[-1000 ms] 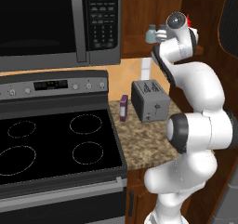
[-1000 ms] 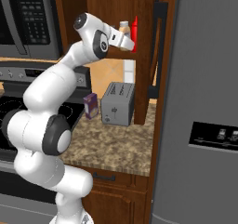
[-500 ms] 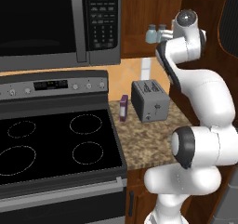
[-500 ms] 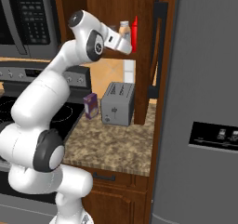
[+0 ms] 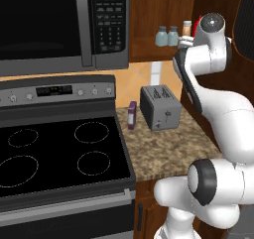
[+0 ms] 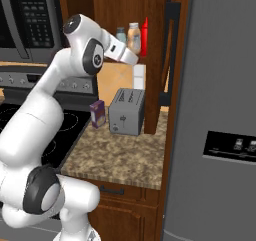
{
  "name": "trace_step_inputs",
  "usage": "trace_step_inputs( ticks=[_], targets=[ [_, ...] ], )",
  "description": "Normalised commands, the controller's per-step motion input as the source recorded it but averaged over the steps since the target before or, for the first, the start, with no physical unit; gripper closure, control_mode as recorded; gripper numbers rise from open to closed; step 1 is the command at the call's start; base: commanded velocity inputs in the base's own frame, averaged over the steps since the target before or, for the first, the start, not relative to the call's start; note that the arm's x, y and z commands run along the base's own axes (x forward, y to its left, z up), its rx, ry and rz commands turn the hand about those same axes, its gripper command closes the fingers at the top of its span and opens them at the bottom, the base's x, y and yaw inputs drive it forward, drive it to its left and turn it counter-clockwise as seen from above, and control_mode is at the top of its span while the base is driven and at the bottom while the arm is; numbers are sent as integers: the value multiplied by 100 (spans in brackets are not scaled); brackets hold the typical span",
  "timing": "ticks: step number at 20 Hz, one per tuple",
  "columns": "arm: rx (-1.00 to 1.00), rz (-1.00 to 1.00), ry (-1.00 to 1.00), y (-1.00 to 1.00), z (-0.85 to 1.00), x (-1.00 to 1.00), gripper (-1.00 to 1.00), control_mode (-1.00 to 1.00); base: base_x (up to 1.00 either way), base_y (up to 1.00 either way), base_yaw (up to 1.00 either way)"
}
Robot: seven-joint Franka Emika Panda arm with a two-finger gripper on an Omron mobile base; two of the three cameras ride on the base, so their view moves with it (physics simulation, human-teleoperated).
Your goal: Put the shaker and condiment bottle from the counter next to their counterparts in the cabinet.
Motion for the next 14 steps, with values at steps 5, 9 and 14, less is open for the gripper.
trace_step_inputs(
  ticks=[5, 9, 14],
  targets=[
    [2, 8, 4, 36, -4, -69, -100, -100, 0, 0, 0],
    [4, 12, 1, 37, -5, -89, -100, -100, 0, 0, 0],
    [4, 13, 0, 26, -12, -100, -100, -100, 0, 0, 0]
  ],
)
